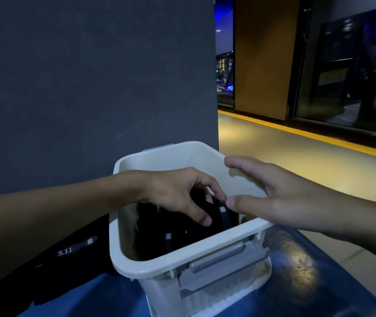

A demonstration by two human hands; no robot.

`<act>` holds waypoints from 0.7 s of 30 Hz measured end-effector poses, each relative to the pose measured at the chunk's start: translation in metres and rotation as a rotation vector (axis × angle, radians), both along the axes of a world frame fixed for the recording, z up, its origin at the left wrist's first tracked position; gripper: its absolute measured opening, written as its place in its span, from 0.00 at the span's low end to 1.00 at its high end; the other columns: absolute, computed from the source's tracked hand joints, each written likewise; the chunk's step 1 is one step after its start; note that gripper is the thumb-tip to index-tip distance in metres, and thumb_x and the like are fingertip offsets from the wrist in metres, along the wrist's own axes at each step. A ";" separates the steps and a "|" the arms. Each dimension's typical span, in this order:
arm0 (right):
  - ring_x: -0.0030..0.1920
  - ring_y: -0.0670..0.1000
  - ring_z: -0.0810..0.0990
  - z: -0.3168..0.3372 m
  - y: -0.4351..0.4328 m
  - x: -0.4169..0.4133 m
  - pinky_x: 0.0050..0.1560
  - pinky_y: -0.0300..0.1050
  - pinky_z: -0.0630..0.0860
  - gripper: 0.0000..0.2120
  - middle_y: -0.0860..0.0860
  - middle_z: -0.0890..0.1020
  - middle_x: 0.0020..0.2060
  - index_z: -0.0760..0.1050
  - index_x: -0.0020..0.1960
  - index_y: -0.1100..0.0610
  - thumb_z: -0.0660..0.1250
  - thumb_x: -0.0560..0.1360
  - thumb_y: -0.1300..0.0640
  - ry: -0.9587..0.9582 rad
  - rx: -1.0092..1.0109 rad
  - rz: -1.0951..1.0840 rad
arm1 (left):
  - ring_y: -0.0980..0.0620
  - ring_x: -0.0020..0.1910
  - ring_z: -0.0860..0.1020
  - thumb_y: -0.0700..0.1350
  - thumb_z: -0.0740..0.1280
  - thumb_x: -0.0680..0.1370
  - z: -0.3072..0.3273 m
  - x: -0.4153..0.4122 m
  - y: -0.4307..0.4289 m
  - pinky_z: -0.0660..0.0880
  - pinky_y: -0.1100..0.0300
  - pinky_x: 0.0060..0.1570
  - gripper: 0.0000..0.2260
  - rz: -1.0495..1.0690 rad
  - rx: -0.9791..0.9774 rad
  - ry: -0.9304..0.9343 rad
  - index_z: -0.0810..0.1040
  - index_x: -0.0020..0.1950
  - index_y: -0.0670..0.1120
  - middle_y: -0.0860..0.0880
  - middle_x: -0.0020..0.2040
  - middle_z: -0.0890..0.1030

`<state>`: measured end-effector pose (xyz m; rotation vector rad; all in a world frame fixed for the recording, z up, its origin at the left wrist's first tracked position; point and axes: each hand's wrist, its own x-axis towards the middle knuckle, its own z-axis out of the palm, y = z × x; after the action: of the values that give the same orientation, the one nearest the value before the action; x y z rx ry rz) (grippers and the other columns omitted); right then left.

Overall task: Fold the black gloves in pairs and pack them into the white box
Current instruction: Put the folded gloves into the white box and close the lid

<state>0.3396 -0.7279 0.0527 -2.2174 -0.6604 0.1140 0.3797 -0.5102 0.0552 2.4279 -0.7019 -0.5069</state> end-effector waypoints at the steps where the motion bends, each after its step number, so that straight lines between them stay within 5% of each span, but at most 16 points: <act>1: 0.71 0.35 0.59 0.000 -0.002 -0.001 0.73 0.41 0.60 0.39 0.34 0.60 0.72 0.56 0.77 0.44 0.68 0.69 0.41 0.009 -0.004 0.014 | 0.50 0.57 0.80 0.45 0.78 0.71 0.001 0.001 0.002 0.75 0.47 0.64 0.19 -0.016 0.008 -0.007 0.80 0.59 0.56 0.50 0.55 0.82; 15: 0.73 0.33 0.53 -0.008 -0.004 0.003 0.76 0.44 0.56 0.40 0.30 0.53 0.74 0.53 0.78 0.43 0.67 0.71 0.39 -0.016 -0.042 0.016 | 0.55 0.55 0.79 0.43 0.79 0.70 -0.002 0.007 0.016 0.76 0.64 0.52 0.23 -0.080 0.175 -0.069 0.77 0.62 0.57 0.55 0.56 0.78; 21: 0.74 0.35 0.52 -0.008 -0.005 0.003 0.76 0.45 0.55 0.39 0.31 0.53 0.75 0.53 0.78 0.45 0.67 0.73 0.41 -0.024 -0.054 0.021 | 0.52 0.56 0.79 0.44 0.79 0.70 -0.006 0.005 0.016 0.78 0.49 0.58 0.26 -0.095 0.227 -0.049 0.73 0.63 0.59 0.55 0.57 0.78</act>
<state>0.3422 -0.7324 0.0451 -2.2675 -0.7009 0.1177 0.3846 -0.4947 0.0493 2.6348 -0.8235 -0.5948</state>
